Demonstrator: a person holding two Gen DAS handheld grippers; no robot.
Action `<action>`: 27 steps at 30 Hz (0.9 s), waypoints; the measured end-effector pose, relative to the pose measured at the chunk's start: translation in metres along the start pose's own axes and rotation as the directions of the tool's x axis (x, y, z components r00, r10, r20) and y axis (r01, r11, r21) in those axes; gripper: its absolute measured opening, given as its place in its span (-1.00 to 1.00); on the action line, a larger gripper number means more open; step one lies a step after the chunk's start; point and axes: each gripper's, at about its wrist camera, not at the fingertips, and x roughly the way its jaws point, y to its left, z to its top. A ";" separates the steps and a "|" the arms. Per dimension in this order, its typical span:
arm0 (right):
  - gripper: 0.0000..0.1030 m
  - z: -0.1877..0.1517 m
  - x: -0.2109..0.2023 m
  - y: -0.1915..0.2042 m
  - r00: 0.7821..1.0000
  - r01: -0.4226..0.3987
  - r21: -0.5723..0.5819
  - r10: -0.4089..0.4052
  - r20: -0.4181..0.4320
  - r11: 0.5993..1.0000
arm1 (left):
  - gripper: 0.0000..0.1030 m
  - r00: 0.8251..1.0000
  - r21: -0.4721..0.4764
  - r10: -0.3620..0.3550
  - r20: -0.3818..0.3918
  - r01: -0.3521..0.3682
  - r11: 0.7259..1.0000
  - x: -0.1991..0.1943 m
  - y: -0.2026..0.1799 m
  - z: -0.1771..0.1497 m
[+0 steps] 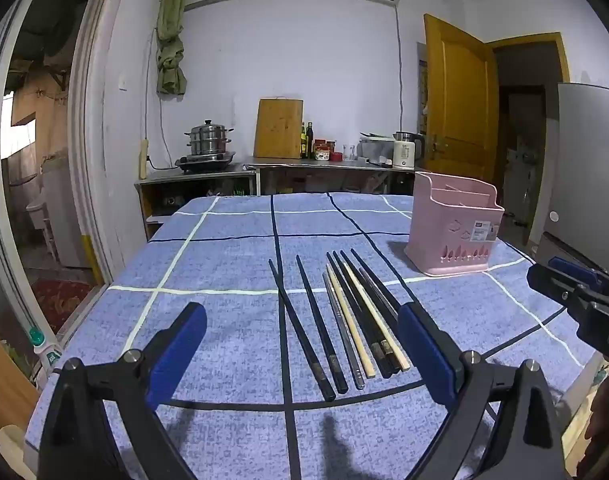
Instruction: Organize utensils
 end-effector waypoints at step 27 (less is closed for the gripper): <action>-0.05 0.001 -0.001 0.000 1.000 0.008 0.005 -0.008 0.000 1.000 | 0.90 1.000 0.006 -0.018 0.011 0.018 1.000 -0.004 -0.008 0.006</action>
